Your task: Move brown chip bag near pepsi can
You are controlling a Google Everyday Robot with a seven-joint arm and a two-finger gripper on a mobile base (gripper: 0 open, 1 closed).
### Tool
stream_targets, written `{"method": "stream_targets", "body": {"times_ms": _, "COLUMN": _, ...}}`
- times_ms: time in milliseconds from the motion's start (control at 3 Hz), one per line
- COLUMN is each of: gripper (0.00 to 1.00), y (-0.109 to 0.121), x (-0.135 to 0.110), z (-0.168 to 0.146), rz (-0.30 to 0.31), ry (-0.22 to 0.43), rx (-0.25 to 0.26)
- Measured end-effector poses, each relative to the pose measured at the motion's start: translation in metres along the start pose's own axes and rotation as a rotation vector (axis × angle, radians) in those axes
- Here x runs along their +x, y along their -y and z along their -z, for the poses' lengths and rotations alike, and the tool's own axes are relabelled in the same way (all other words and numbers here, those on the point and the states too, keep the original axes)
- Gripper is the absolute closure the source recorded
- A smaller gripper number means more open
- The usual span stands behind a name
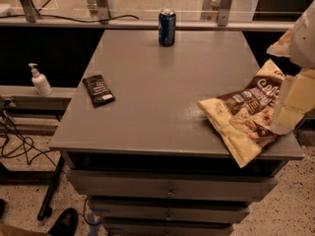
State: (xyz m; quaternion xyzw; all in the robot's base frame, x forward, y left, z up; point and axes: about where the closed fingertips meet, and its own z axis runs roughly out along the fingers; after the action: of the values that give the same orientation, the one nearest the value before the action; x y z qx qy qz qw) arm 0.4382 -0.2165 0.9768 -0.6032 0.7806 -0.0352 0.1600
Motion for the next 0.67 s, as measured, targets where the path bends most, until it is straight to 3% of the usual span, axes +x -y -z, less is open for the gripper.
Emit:
{"method": "stream_targets", "body": {"times_ms": 333, "gripper": 0.00, "y": 0.0000, "x": 0.0000, "z": 0.0000, "rz": 0.000, "ry": 0.000, "rx": 0.000}}
{"method": "stream_targets", "body": {"times_ms": 667, "gripper": 0.00, "y": 0.0045, "x": -0.0009, "z": -0.0043, "rz": 0.046, "ry": -0.005, "rx": 0.015}}
